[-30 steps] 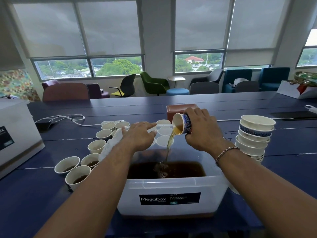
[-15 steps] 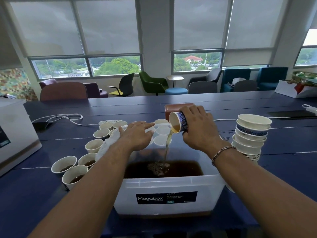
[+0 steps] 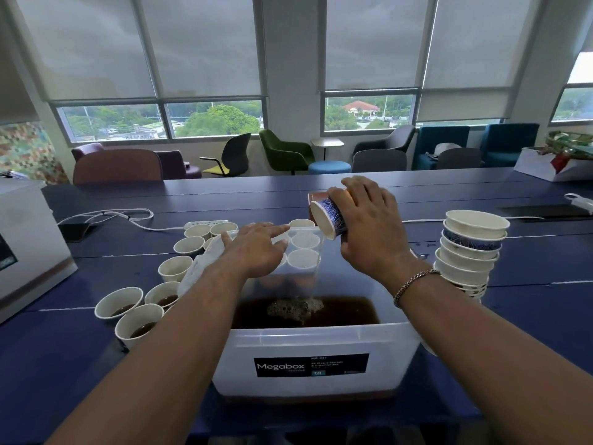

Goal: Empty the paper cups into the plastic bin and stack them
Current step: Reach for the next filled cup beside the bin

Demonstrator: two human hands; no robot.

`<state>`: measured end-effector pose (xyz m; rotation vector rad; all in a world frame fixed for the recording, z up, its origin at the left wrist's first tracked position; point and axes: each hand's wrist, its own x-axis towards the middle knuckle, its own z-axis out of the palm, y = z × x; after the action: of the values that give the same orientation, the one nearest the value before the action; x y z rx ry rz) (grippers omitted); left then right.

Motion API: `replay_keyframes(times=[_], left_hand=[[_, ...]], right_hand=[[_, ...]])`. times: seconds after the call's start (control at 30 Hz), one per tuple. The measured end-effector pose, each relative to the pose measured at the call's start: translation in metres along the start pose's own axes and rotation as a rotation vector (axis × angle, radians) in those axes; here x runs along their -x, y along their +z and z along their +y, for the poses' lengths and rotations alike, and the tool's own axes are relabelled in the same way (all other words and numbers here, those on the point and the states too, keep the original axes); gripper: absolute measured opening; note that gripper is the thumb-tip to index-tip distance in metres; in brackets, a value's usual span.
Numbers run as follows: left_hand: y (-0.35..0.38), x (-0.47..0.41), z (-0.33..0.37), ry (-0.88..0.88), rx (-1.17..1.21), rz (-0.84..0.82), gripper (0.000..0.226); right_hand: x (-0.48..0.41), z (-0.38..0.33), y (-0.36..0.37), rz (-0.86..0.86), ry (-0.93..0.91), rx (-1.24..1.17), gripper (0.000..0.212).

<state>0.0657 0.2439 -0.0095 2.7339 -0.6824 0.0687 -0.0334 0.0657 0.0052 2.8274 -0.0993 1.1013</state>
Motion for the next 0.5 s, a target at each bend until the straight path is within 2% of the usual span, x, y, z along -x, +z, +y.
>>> replay_keyframes(times=[0.23,0.4,0.5], left_hand=[[-0.0007,-0.0005,-0.0013,0.010,-0.011,-0.009,0.045],[-0.0012,0.0010,-0.0007,0.009,-0.003,-0.005,0.044],[-0.0013,0.0020,0.0001,0.013,0.002,0.003,0.043]], right_hand=[[-0.0013,-0.0009,-0.0005,0.044,-0.036,0.001,0.077],[0.0050,-0.0017,0.0013,-0.134,0.051,-0.012,0.071],[0.0036,-0.0024,0.0001,-0.150,0.106,-0.078,0.069]])
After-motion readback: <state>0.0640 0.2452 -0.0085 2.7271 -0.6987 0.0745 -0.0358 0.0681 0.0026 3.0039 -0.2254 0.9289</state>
